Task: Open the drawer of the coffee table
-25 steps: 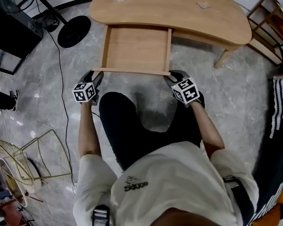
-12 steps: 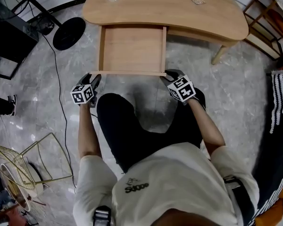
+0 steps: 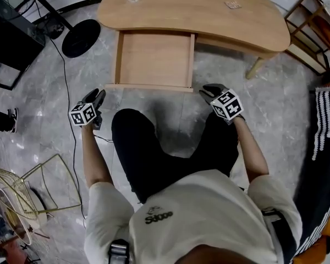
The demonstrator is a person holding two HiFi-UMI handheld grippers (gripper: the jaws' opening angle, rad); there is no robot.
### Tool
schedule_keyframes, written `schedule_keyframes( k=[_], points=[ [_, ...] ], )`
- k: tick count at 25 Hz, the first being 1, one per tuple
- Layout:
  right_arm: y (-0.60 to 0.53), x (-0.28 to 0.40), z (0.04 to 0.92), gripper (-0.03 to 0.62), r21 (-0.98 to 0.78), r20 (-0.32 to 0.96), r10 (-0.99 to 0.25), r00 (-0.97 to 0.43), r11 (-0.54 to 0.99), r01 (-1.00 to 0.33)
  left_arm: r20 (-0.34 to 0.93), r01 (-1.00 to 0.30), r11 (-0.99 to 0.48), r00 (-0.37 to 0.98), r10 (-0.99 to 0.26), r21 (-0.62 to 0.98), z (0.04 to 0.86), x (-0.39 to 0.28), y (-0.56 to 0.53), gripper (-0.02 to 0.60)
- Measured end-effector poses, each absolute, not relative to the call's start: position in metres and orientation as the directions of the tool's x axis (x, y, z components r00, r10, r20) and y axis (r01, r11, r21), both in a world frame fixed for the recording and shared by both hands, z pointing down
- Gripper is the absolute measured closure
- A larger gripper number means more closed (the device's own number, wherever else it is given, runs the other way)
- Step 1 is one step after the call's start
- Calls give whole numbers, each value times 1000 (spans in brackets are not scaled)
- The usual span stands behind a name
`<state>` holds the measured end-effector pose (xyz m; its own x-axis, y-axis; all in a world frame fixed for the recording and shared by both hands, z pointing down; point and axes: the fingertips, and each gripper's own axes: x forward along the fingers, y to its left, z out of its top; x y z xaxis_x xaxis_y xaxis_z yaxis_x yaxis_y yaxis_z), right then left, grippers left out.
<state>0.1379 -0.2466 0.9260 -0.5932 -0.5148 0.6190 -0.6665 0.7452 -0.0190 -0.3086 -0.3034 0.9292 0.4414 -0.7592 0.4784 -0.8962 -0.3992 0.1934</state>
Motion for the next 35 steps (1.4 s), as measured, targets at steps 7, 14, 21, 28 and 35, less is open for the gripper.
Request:
schedule_keyframes(
  k=[7, 14, 21, 28, 35],
  points=[
    [-305, 229, 876, 588, 62, 567, -687, -453, 585, -809, 362, -974, -219, 224, -905, 54, 858, -366, -328, 561],
    [-372, 222, 768, 588, 267, 361, -852, -378, 483, -834, 273, -938, -281, 221, -936, -205, 775, -326, -375, 563],
    [-425, 165, 691, 588, 295, 185, -889, -418, 456, -840, 140, -898, -314, 283, -949, -308, 701, -267, -426, 563],
    [-476, 125, 667, 588, 351, 163, -877, -452, 480, -804, 107, -868, -355, 340, -934, -348, 674, -232, -474, 563],
    [-533, 114, 616, 588, 300, 213, -861, -462, 508, -808, 186, -829, -395, 349, -919, -396, 625, -231, -529, 563]
  ],
)
